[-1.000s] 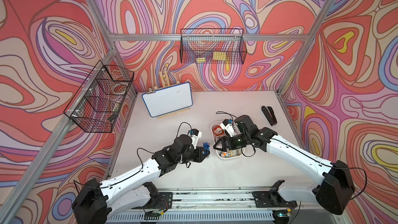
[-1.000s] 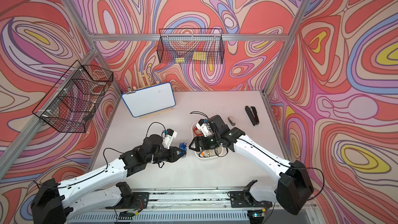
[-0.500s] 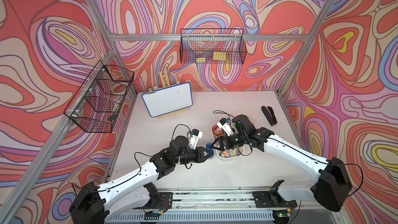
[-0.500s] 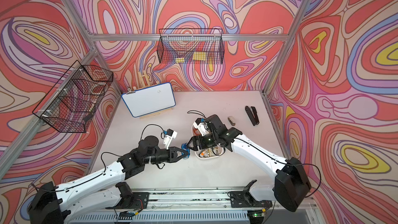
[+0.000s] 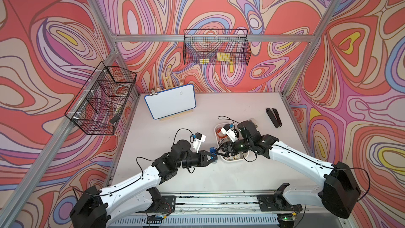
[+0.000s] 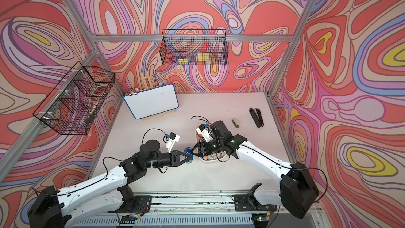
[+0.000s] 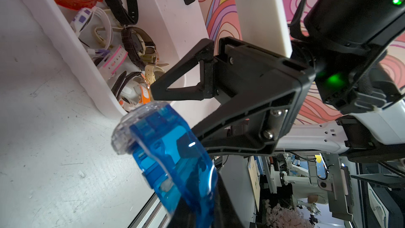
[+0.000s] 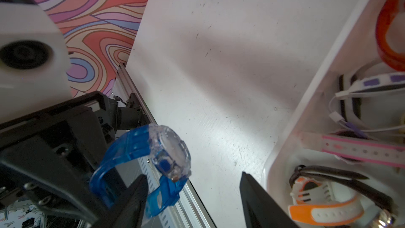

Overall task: Put the watch into the storage box
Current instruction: Pick up the watch at the center of the board.

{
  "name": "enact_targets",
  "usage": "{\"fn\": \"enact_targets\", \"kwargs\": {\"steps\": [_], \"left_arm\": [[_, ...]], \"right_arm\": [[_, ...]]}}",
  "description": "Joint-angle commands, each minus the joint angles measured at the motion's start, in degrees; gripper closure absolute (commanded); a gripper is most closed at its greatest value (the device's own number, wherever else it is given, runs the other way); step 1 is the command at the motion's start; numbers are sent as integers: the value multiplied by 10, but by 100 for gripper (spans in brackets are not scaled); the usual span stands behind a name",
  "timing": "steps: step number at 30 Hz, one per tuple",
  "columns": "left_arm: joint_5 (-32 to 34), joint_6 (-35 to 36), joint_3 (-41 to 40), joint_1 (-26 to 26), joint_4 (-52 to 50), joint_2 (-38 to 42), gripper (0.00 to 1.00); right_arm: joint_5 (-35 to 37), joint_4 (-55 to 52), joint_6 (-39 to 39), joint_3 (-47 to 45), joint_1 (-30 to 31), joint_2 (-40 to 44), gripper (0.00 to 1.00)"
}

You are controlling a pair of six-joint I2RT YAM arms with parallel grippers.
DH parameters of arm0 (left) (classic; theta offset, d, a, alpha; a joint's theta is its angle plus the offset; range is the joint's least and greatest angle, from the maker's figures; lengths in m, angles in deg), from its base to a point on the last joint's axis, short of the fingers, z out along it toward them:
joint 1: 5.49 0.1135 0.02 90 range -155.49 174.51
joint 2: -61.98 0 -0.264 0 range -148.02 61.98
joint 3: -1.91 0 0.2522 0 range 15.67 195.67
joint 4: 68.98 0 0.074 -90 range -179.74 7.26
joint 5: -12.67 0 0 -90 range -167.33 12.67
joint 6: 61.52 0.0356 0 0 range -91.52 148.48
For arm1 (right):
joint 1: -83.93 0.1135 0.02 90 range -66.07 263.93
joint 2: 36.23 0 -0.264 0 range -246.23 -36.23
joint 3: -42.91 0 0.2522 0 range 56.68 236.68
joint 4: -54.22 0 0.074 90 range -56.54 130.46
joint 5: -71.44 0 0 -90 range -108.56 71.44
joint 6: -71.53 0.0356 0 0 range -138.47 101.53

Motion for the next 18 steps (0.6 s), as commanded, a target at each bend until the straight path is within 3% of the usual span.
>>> {"fn": "enact_targets", "kwargs": {"steps": [1,13,18], "left_arm": [[-15,-9,1,2,33,2,86],[-17,-17,5,2,37,2,86],[-16,-16,6,2,33,1,86]], "right_arm": [[-38,54,-10,-7,3,0,31],[-87,110,-28,-31,3,-10,45],[-105,133,-25,-43,3,-10,66]]}}
